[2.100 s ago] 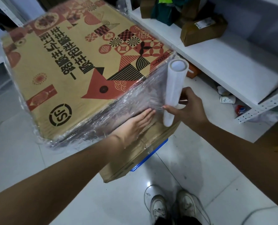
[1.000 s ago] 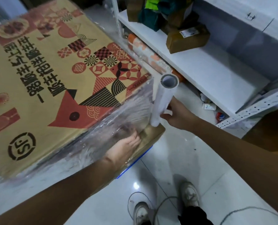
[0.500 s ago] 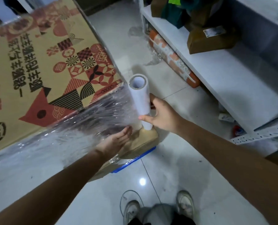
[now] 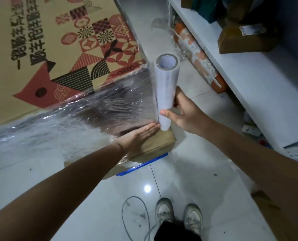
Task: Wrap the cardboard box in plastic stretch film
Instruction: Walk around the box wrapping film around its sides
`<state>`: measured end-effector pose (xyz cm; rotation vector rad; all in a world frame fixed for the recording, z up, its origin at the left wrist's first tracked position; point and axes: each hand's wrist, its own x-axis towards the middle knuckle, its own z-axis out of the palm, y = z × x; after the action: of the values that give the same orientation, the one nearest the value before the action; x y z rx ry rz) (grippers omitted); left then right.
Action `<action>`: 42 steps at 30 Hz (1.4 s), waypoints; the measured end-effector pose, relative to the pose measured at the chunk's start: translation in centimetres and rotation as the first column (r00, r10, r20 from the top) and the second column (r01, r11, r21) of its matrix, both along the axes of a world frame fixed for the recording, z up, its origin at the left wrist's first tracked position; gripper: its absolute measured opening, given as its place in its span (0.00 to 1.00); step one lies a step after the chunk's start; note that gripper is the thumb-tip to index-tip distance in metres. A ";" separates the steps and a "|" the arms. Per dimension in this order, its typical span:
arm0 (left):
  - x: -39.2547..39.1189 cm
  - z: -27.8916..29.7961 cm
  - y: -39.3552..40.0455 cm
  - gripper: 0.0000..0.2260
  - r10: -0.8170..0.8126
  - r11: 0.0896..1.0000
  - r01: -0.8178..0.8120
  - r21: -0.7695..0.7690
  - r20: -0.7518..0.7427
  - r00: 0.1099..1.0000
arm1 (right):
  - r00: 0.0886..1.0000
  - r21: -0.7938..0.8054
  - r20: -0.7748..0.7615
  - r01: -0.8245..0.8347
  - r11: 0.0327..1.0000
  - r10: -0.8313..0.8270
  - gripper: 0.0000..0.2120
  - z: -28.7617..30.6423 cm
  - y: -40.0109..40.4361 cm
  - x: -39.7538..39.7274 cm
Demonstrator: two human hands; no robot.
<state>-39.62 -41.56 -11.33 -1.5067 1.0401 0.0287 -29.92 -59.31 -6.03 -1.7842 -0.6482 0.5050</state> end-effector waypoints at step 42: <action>0.8 11.9 1.6 0.32 0.159 0.924 -0.064 -0.376 0.228 0.960 | 0.972 0.019 -0.234 0.012 1.000 -0.007 0.26 1.4 1.0 0.2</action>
<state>-38.79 -39.96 0.61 -1.8518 0.7756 -0.2875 -29.73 -58.31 -4.64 -1.6761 -0.4778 0.6882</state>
